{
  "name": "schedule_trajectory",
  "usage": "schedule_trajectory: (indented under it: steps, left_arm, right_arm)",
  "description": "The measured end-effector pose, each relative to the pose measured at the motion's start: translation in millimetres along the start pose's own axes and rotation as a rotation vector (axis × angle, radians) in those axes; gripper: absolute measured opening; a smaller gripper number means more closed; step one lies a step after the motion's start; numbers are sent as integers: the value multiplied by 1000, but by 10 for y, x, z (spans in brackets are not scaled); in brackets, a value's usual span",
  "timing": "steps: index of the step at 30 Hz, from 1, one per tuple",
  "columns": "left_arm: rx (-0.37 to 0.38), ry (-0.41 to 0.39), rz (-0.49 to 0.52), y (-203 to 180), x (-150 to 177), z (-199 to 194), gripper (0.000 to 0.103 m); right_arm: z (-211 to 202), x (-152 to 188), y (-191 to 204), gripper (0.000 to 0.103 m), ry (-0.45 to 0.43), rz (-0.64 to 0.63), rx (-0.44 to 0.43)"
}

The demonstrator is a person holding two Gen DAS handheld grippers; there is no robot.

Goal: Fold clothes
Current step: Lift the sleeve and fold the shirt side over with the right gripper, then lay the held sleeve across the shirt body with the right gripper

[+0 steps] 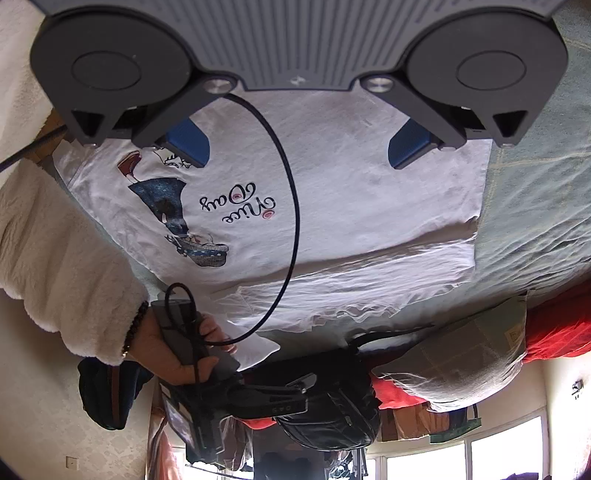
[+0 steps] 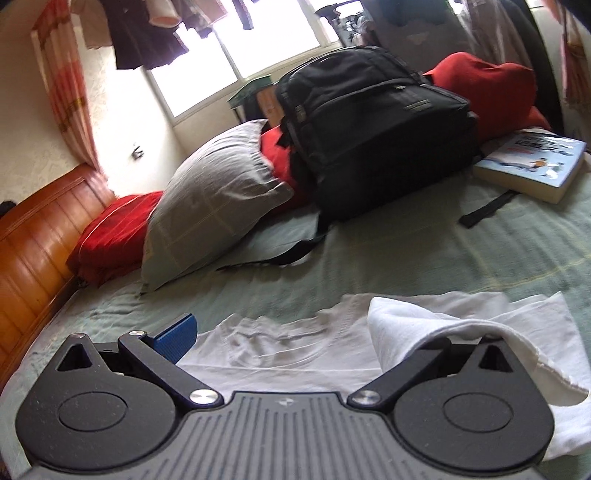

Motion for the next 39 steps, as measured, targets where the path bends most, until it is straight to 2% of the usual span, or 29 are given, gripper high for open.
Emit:
schedule_trajectory:
  steps: [24, 34, 39]
  left_arm:
    - [-35, 1, -23, 57, 33, -63, 102]
    - [-43, -4, -35, 79, 51, -107, 102]
    - [-46, -5, -43, 98, 69, -113, 102]
  right_arm:
    - [416, 197, 803, 103, 90, -115, -148]
    - [494, 295, 945, 103, 128, -153, -161]
    - [616, 427, 906, 103, 188, -164, -151]
Point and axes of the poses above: each gripper's, at about its wrist camera, not at the fingertips, and z roughly the way its jaws point, y to its left, x to its underside, the point moved 2 cm from there along z, roughly the way its jaws point, and after that the axes turned 6 degrees about -x, right-handed, at the moved point
